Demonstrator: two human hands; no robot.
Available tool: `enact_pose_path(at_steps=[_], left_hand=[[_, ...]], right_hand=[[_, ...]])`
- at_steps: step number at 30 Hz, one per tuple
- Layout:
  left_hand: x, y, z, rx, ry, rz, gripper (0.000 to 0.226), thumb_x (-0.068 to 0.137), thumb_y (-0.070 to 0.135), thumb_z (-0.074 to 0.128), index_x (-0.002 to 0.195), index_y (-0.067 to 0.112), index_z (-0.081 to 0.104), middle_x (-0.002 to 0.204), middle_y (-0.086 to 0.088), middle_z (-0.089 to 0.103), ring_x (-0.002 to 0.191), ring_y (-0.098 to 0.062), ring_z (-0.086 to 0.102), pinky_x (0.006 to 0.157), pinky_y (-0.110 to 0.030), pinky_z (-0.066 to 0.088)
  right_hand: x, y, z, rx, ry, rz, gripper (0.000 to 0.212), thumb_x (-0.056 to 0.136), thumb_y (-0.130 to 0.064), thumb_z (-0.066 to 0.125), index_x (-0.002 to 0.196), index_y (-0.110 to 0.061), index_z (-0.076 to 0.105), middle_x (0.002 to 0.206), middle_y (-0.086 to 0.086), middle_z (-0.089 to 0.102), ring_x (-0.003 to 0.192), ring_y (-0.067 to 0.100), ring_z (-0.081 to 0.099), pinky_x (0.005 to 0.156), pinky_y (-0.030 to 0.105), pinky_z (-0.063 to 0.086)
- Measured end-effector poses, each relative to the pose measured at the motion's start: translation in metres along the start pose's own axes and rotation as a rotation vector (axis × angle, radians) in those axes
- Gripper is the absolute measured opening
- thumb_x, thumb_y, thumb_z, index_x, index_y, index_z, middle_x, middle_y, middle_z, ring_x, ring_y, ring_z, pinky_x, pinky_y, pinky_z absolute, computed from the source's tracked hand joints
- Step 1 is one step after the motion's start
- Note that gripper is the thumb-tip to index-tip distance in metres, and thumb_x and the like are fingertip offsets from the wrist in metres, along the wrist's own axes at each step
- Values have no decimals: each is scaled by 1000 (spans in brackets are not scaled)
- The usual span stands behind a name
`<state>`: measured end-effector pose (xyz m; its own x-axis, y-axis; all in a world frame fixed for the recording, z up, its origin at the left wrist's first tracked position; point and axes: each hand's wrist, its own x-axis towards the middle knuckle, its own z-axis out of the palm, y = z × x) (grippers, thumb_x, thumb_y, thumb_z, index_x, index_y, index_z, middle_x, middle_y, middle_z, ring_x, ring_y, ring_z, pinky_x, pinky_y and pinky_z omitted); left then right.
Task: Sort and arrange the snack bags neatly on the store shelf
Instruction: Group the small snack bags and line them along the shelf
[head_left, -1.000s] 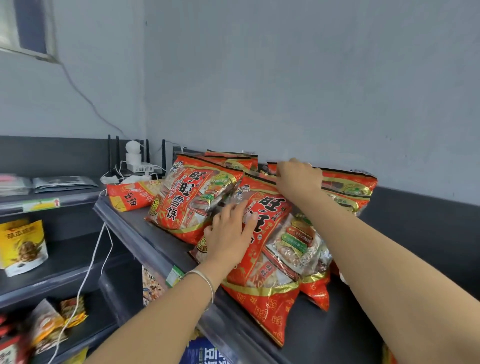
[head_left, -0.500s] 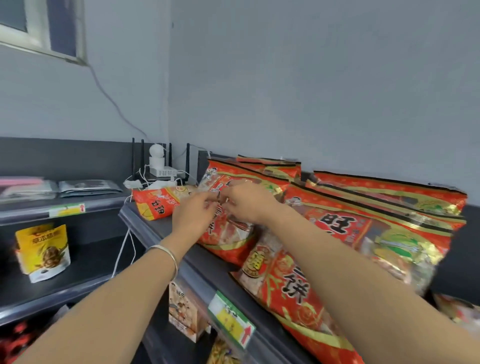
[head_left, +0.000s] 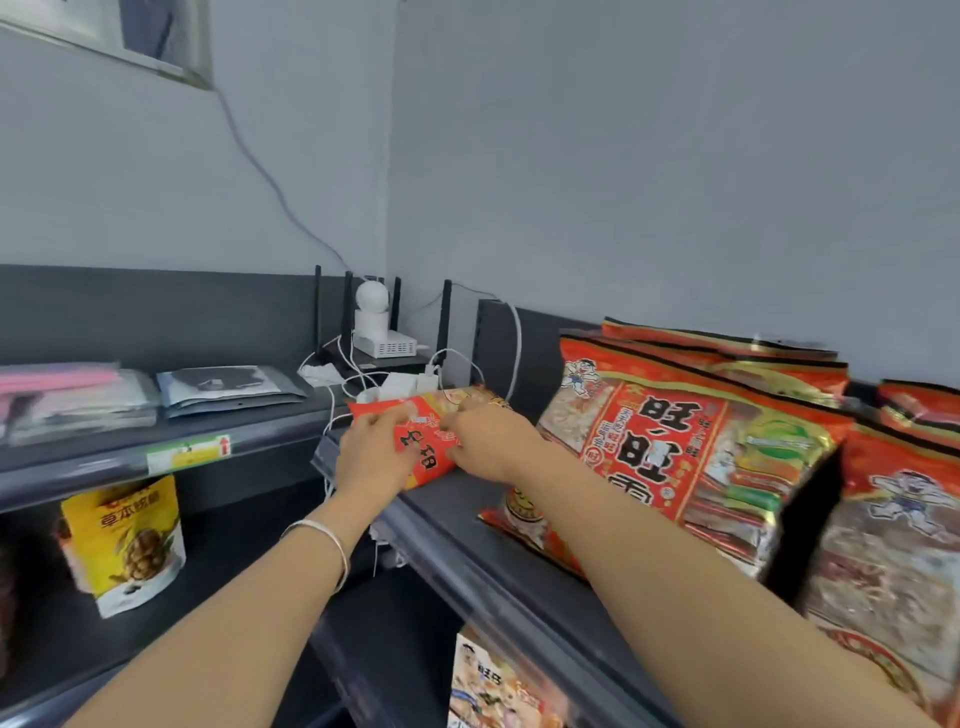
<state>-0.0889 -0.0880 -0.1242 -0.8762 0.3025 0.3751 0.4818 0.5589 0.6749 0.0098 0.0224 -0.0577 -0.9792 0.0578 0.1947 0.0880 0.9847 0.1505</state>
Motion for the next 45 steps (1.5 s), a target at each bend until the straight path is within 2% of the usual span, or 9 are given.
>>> enact_pose_path(at_steps=[10,14,22,26,33,36,39,42,45], left_hand=[[56,-34,22,-534,6,-346,59,87,9,61,137,7,30,124,-14,57,111,-32,56,94,-41,47],[73,-36,20,-575,95,-474,70,88,11,59,146,6,19,139,-20,42,121,-33,50,90,-34,46],[93,-39,26,-810,70,-544,11,84,-1,61,81,7,55,109,-24,65,93,-30,61,83,-40,50],[102,-38,29,-837,28,-534,10,88,-1,58,98,2,58,106,-20,65,96,-32,62,88,-44,52],[112,-26,30,-880,-33,-404,16,96,5,46,106,14,55,103,-15,64,87,-28,63,77,-42,55],[120,-15,12,-894,-33,-245,16,97,9,48,92,20,59,106,-16,66,95,-32,64,86,-51,53],[121,-1,-12,-847,-82,-30,19,98,12,47,111,13,61,111,-13,65,101,-29,63,91,-49,50],[116,8,-30,-722,-131,146,17,99,15,45,109,14,59,112,-9,64,104,-25,61,93,-45,50],[110,11,-37,-701,-167,193,12,98,16,47,103,20,57,109,-7,62,104,-25,60,92,-40,50]], right_hand=[[69,-4,41,22,-198,143,42,96,-12,43,138,-7,37,137,19,41,120,36,48,90,40,42],[82,-1,44,44,-258,179,48,97,-11,43,143,-6,30,142,21,36,123,37,47,94,40,43],[103,4,43,43,-289,147,29,95,-7,42,121,-8,54,112,9,60,91,22,57,70,29,45],[111,8,37,56,-272,157,21,95,-6,42,109,-8,58,96,5,57,83,18,54,68,26,45],[117,21,21,68,-156,243,28,93,-14,48,120,-13,53,115,8,59,99,23,58,85,37,49],[125,28,14,111,-38,315,65,88,-20,61,144,-25,29,140,13,39,124,39,46,95,51,45],[129,27,-3,96,-14,330,94,82,-30,72,151,-35,9,155,10,21,141,42,23,107,64,27],[127,26,-20,10,-13,313,75,80,-39,73,144,-35,34,153,4,32,145,36,14,107,73,3],[120,23,-24,128,-77,279,38,85,-33,69,120,-25,57,123,1,60,127,27,47,110,67,21]])
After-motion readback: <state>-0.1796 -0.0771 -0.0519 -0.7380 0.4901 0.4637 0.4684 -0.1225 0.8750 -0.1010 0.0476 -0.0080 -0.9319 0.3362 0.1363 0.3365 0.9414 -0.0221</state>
